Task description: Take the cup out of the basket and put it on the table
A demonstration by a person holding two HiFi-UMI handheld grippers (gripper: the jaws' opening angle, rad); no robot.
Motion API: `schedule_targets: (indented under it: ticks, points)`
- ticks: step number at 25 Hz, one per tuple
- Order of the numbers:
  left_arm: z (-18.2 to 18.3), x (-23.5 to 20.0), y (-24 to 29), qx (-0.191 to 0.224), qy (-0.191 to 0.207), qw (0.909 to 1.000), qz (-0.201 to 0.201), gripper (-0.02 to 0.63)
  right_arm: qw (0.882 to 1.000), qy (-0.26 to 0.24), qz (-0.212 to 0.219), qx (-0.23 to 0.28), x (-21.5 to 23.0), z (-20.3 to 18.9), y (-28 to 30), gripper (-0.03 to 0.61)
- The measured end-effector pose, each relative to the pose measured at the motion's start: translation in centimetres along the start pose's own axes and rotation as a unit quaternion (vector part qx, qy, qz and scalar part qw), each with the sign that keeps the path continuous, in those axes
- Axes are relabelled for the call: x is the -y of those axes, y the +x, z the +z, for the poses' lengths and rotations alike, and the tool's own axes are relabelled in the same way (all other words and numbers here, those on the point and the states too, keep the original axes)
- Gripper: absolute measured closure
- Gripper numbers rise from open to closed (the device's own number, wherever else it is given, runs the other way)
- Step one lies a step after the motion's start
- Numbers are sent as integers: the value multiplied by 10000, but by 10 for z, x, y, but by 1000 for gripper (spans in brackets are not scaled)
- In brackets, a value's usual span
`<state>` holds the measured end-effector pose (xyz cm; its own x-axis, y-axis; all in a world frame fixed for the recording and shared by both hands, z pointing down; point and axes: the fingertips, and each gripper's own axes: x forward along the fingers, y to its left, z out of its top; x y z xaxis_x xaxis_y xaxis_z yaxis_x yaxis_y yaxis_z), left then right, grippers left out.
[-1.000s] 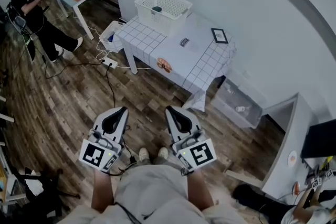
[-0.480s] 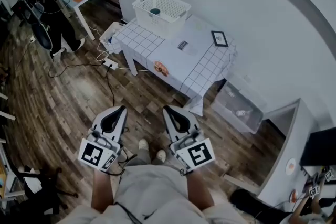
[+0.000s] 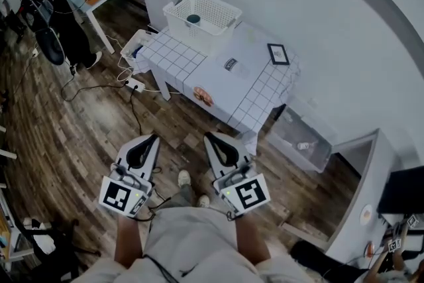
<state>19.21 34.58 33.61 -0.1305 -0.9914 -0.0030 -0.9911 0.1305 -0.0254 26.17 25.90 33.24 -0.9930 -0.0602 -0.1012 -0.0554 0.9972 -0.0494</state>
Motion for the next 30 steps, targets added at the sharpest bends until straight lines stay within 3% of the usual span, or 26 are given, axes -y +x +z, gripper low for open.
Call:
schedule_targets:
  ticks: [18, 30]
  points:
    - [-8, -115, 51, 120, -89, 9994, -321, 604, 9990, -194, -358, -168, 24, -18, 117, 566]
    - [-14, -162, 90, 125, -170, 9993, -310, 604, 9988, -214, -389, -218, 54, -25, 168, 566]
